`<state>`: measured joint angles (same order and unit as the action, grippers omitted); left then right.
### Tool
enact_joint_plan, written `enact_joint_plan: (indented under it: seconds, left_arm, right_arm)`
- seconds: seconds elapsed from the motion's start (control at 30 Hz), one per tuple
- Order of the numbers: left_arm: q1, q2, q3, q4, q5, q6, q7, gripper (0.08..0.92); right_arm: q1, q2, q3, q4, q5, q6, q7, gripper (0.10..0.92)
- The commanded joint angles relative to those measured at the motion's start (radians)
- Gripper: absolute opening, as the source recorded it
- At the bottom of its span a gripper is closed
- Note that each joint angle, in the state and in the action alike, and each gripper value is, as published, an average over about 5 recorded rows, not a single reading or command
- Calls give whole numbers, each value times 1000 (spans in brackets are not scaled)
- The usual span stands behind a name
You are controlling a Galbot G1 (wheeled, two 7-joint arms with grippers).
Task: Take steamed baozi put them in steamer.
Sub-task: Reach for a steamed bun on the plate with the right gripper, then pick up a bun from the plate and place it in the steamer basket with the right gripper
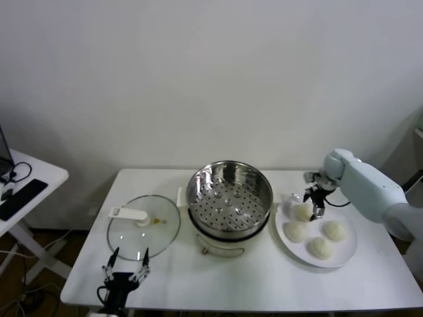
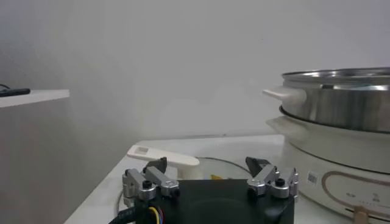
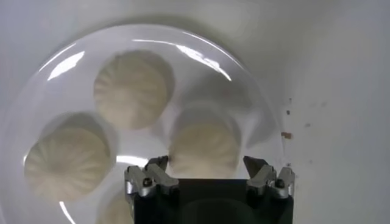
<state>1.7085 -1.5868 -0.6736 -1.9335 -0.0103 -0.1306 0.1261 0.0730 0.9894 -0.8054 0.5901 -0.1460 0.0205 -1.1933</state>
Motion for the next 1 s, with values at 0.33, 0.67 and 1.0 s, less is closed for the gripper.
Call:
enact_joint_plan:
  seconds: [0.33, 0.67, 1.0]
  left_arm:
    - [1, 1, -8, 4, 2, -7, -5, 823]
    - [3, 4, -6, -3, 2, -7, -11, 823]
    - [-6, 5, -1, -3, 15, -25, -13, 823]
  right_arm:
    - [49, -34, -44, 57, 31, 23, -18, 646]
    - [402, -161, -328, 323, 260, 117, -23, 647]
    - [670, -125, -532, 589, 449, 264, 76, 645]
